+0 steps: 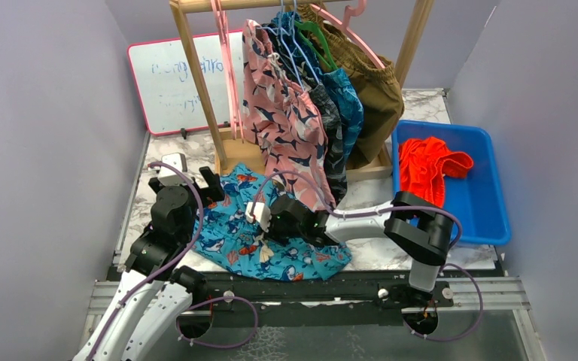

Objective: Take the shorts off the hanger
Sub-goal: Pick up the shorts at the center of the board.

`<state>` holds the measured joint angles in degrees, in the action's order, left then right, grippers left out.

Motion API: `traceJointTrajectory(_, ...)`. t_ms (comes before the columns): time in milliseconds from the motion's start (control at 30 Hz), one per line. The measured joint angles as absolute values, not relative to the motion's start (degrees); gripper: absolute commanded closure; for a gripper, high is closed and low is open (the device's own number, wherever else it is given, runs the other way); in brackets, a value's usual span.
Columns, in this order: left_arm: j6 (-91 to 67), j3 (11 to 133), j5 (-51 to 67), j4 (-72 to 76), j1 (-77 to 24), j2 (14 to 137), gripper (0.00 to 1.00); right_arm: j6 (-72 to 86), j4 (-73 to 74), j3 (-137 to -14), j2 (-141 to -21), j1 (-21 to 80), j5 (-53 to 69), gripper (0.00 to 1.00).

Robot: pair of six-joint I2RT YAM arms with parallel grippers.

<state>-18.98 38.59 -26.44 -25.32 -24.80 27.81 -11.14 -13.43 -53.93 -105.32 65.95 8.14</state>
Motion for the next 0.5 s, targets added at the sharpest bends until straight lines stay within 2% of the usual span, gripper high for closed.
traceJointTrajectory(267,-18.98,38.52,-26.30,-25.15,-24.80,27.94,0.01,-9.78,-5.61,-56.12,-100.09,65.93,9.04,0.99)
traceJointTrajectory(500,-18.96,38.52,-26.28,-24.97,-24.80,27.94,0.01,-6.66,-8.23,-52.18,-77.76,65.93,9.39,0.99)
